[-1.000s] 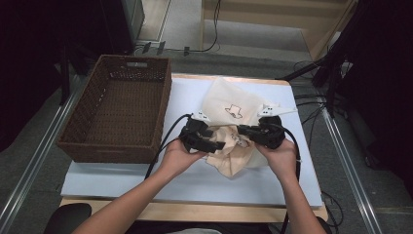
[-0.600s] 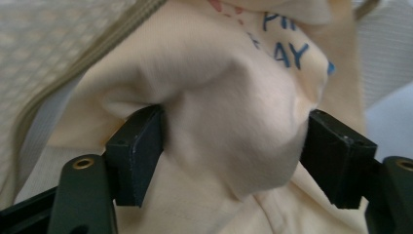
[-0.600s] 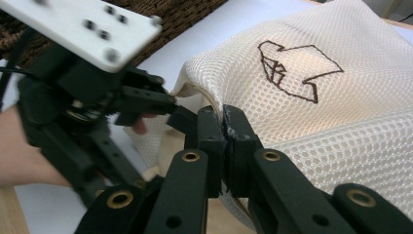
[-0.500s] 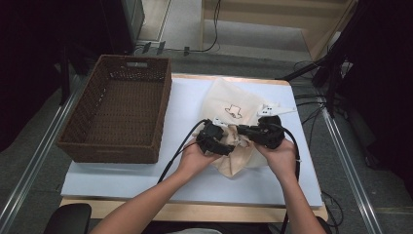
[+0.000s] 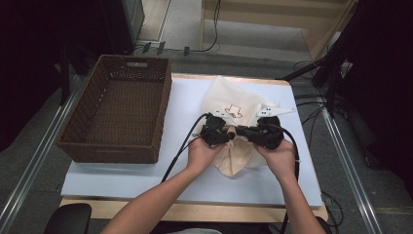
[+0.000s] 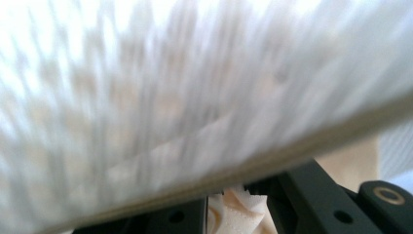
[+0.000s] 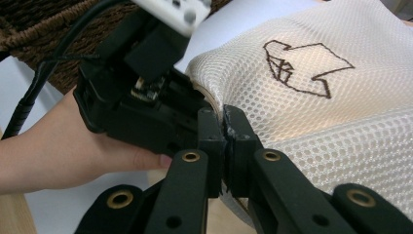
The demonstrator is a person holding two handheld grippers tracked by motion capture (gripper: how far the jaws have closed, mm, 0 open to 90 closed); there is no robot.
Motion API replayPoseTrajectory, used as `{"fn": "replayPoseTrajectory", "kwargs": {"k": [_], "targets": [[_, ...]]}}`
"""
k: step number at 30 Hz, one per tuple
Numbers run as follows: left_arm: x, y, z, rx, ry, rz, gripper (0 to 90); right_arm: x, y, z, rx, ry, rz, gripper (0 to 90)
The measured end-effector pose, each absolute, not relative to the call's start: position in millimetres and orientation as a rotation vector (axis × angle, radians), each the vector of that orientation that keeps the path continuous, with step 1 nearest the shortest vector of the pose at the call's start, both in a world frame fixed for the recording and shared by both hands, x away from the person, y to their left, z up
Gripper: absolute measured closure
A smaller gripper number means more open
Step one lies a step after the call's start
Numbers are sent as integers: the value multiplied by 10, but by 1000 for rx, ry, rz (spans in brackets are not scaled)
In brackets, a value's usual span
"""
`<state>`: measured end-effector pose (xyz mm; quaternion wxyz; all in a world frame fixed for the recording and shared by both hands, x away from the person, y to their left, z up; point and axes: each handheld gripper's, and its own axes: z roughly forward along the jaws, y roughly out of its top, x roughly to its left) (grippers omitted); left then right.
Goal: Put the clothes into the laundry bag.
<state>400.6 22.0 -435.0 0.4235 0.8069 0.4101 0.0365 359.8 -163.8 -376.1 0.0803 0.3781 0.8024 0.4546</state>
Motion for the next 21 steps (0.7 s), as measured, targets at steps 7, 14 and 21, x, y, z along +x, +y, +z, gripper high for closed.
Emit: {"fn": "replayPoseTrajectory", "kwargs": {"k": [7,14,21], "targets": [[4158,198,-4350,1939,1086,95,824,3581,-1670,-3737,1122,2399,1389,888],[4205,242,-4339,1842,1122,148,824,3569,-1694,-3718,1120,2395,1408,889],[4299,188,-4483,1920,1115,158,818,3590,-1711,-3749,1137,2402,1394,888]]}}
